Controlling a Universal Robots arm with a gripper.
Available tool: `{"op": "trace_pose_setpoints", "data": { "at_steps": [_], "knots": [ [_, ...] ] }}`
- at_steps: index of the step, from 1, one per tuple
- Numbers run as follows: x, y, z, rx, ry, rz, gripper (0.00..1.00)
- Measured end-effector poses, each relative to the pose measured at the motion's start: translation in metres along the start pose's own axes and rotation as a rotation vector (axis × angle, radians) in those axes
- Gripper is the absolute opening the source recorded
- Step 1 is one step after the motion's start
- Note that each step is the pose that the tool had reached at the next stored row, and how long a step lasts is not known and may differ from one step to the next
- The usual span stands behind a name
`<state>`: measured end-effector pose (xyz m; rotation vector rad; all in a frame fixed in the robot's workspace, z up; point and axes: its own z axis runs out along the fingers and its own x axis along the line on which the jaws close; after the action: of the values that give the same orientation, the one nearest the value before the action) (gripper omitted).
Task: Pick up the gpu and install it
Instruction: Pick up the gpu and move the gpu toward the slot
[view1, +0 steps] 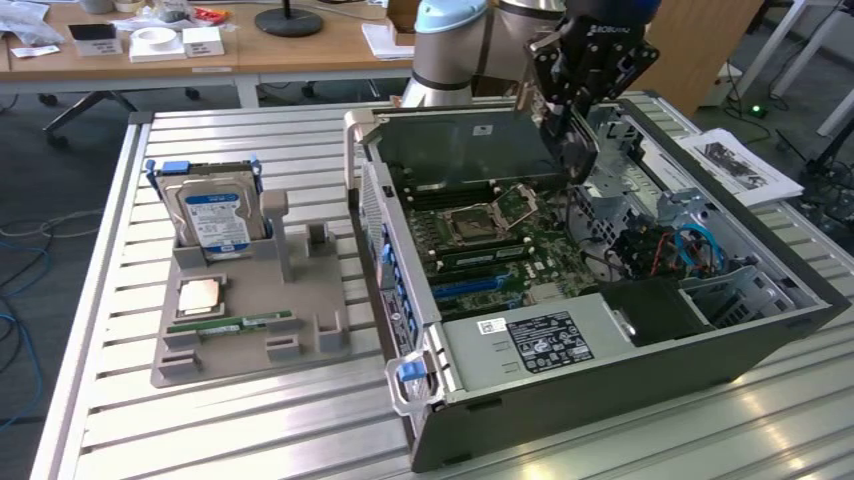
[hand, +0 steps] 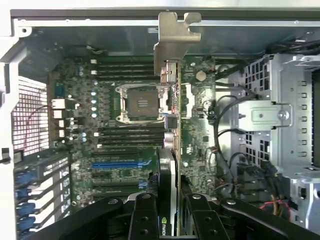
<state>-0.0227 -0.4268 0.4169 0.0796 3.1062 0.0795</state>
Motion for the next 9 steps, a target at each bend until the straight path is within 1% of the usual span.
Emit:
{"op": "trace_pose_setpoints", "data": {
  "at_steps": [9],
  "knots": [
    [-0.031, 0.0016, 0.0012, -0.0001, 0.0, 0.0, 0.27]
  ]
}}
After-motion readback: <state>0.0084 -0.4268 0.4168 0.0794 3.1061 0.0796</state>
